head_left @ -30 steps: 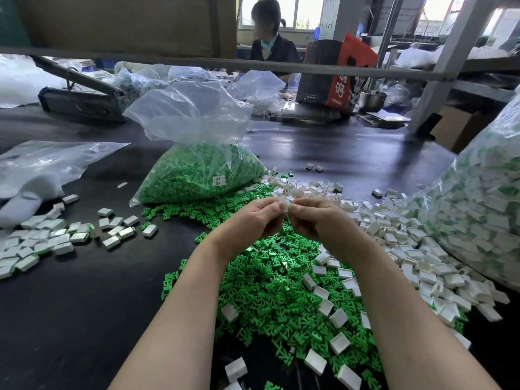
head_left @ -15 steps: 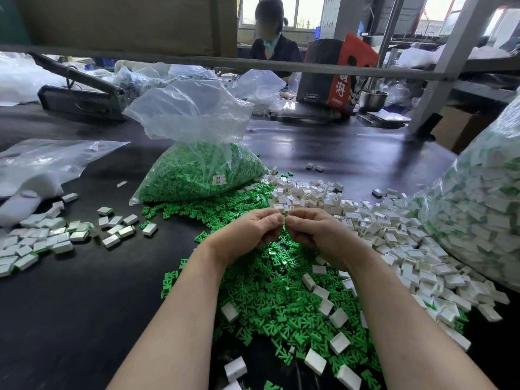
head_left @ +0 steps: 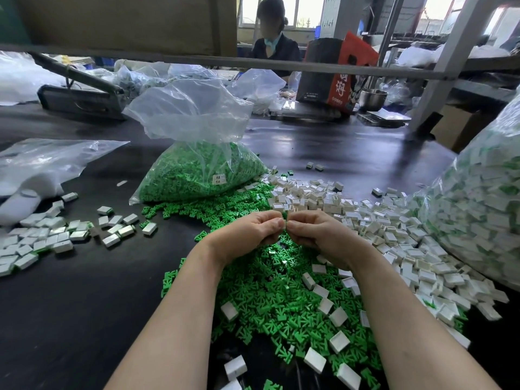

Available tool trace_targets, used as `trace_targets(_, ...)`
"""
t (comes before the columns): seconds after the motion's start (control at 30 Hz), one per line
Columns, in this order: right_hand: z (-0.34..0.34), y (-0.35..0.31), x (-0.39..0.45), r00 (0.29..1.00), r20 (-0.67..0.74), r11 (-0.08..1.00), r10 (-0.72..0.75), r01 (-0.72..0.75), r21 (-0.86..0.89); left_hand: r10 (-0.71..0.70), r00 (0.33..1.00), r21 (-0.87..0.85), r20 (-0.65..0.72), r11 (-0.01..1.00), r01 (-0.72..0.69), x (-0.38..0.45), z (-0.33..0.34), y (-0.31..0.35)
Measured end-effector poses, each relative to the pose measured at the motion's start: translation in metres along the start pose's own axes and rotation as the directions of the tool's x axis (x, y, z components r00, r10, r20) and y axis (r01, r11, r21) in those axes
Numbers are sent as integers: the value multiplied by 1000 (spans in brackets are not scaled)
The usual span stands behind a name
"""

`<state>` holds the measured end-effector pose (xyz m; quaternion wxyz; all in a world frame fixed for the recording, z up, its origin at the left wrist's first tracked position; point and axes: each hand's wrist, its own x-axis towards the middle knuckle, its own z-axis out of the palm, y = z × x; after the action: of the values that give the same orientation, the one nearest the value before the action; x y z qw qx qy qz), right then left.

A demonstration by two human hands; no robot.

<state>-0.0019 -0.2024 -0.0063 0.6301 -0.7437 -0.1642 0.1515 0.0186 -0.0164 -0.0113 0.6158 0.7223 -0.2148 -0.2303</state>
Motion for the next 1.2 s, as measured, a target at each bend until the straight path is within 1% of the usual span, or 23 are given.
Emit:
trace_targets(0.1,0,0,0,1000,-3,1000,-1,1,-8,-8,1000,41,24,999,7,1,-3,-1)
trace_targets(0.2,3,-3,0,1000,6,996,0,1,-89,-21,1000,188,21,982,16,1,-3,1)
trace_targets(0.23,4,-4,0,1000,1,994,-4,4,-111,-20,1000,205,17,979,16,0,-3,1)
trace_targets(0.37,5,-1,2,999,-22,994,-34,31,-109,7,1000,198,-6,980,-5,-3,-2,5)
trace_targets(0.53,5,2,5,996,-48,983,-74,65,-171,27,998,141,-54,990,-19,-3,-1,7)
trace_targets(0.73,6,-2,4,988,-93,989,-122,113,-100,59,995,113,-82,992,-49,-4,-2,13)
trace_targets(0.83,6,-6,3,984,-108,986,-145,136,-92,123,981,206,-148,974,-91,-5,-8,15)
trace_targets(0.9,5,-8,3,980,-113,983,-165,155,-95,170,965,191,-201,973,-131,-6,-11,16)
trace_targets(0.97,5,-9,2,976,-121,982,-180,171,-85,185,958,173,-221,974,-148,-6,-12,17)
trace_targets(1.03,7,-11,1,979,-135,988,-155,152,-31,203,950,176,-238,971,-163,-7,-10,19)
trace_targets(1.13,8,-16,1,986,-165,992,-19,39,121,239,926,190,-291,963,-189,-5,-7,22)
trace_targets(1.2,9,-18,2,990,-134,993,45,-29,118,270,913,214,-305,954,-210,-4,-4,24)
